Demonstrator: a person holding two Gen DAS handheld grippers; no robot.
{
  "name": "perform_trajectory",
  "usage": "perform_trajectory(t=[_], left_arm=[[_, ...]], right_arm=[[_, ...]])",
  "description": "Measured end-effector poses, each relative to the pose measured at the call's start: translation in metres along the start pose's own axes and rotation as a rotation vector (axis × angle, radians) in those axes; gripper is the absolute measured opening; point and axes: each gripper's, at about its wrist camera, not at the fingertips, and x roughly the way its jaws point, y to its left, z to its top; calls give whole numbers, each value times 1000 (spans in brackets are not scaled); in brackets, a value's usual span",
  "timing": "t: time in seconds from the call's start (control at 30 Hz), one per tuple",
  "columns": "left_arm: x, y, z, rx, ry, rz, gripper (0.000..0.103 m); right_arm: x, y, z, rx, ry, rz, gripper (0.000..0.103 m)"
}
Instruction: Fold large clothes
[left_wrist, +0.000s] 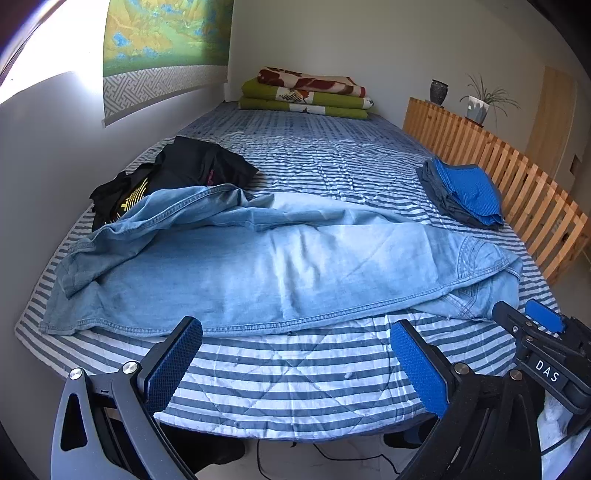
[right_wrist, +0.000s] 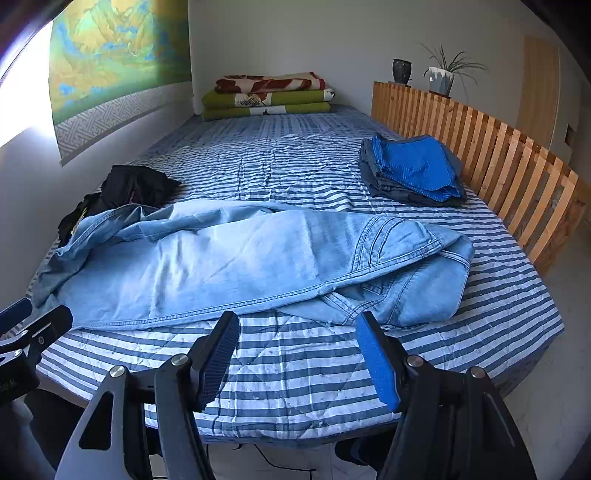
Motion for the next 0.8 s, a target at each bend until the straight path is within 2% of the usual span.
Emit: perform_trajectory(t=[0.2, 0.33, 0.8], left_arm=[[-1, 0, 6, -7, 16, -12, 103], [-6, -6, 15, 12, 6, -2, 103], [-29, -14, 46, 39, -28, -26, 103]], right_arm=[[-3, 2, 5, -6, -7, 0, 62], [-9, -2, 15, 5, -8, 18, 62], [-37, -7, 48, -11, -22, 0, 62]])
